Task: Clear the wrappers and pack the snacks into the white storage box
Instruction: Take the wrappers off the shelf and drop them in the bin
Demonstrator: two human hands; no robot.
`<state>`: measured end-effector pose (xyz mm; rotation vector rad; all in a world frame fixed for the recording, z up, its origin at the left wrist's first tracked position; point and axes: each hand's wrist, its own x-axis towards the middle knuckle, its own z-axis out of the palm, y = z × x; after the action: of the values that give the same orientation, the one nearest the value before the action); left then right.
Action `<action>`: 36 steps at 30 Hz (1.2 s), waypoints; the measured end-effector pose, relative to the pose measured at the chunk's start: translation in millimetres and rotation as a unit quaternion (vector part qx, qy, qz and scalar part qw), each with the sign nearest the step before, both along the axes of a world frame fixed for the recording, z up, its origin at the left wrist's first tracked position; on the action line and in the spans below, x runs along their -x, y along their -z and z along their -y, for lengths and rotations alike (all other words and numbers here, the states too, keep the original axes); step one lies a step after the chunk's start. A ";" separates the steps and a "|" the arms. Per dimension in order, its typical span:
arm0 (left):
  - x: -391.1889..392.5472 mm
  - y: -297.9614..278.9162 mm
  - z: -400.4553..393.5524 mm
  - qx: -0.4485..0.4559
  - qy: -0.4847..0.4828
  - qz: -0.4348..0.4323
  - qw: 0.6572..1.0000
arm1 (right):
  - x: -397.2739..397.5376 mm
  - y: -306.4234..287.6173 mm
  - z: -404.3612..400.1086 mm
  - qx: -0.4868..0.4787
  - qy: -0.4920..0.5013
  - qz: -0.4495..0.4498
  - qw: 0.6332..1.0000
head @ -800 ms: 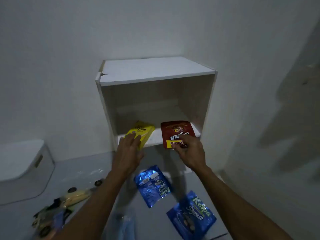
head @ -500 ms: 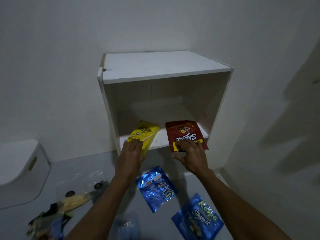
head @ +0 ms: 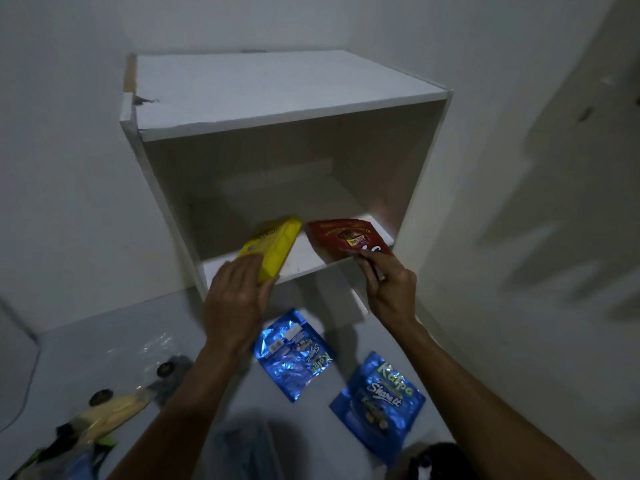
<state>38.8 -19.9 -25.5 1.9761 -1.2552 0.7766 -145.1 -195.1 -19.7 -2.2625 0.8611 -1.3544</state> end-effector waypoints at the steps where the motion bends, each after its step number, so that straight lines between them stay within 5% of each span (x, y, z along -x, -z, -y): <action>1: 4.6 -5.6 1.5 0.021 0.000 -0.019 1.000 | 8.7 -6.6 -2.1 -0.018 0.006 0.032 0.999; 7: 63.0 -36.1 14.5 0.094 0.052 -0.143 0.984 | 85.5 -30.4 -6.8 -0.119 0.116 0.176 0.970; 14: 166.0 -36.3 40.2 0.100 0.145 -0.199 0.964 | 220.2 -6.8 -3.1 -0.189 0.253 0.202 0.927; 26: 386.0 95.2 101.4 -0.121 0.166 -0.370 0.906 | 418.0 123.4 -17.2 -0.312 0.381 0.066 0.868; 36: 474.2 220.7 93.8 -0.340 0.103 -0.449 0.820 | 471.1 242.1 -51.6 -0.456 0.411 -0.046 0.788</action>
<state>-435.4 -113.7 -246.2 2.2113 -1.1467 -0.7954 -616.2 -143.5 -261.7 -1.1828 2.1189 -0.7382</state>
